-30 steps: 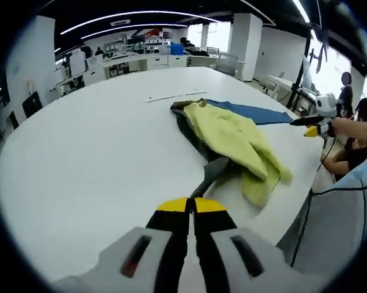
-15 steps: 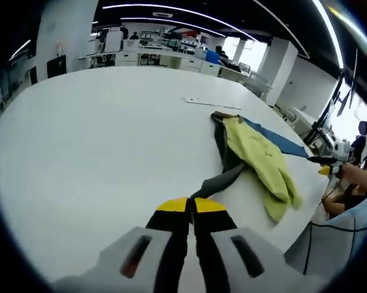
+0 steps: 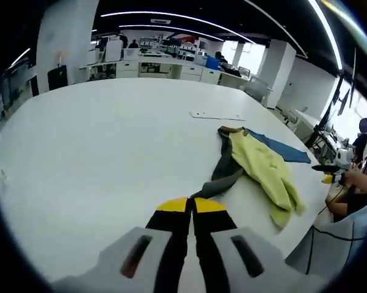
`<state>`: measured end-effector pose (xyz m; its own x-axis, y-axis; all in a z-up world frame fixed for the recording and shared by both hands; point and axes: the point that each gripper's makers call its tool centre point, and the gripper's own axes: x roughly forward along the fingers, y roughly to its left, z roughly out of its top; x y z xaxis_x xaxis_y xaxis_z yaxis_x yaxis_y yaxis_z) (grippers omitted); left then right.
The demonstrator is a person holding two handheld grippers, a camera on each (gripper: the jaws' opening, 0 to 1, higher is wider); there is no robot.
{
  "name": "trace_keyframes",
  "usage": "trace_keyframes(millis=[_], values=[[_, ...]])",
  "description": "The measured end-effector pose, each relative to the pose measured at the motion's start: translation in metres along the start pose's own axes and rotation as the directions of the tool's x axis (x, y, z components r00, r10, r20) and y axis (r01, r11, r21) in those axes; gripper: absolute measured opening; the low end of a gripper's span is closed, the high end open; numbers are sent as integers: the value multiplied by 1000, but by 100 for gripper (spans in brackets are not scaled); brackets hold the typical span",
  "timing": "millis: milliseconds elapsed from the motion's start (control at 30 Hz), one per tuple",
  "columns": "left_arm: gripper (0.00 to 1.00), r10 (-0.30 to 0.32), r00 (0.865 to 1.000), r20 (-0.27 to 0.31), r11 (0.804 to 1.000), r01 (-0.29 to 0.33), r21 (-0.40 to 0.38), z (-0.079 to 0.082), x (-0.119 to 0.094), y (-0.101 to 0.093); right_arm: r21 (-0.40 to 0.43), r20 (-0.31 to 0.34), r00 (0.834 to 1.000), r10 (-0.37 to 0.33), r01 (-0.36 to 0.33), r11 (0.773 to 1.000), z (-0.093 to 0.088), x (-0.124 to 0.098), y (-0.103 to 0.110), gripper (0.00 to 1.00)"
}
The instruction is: Fold the garment on the visible template until the final outline fits inside the template.
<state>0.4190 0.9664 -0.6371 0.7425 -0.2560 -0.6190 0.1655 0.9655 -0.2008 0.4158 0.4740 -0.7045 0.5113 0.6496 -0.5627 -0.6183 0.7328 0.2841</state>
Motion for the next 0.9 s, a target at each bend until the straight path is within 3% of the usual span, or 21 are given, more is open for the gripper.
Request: trace_keyframes(millis=[333,567,900], values=[[0,46,998,-53,999,-47,-8,-5,9,58,17,22,1000,-21,21,1000,3,-1,-1,91],[0,67,993,-95,998,-69,-13,-10,25,92,1,54,998,-42,42,999,20,5,-2,92],[0,82,975,-207,992,-100,-77,-43,46,131,-9,18,998,-55,55,998,19,13,-8,91]])
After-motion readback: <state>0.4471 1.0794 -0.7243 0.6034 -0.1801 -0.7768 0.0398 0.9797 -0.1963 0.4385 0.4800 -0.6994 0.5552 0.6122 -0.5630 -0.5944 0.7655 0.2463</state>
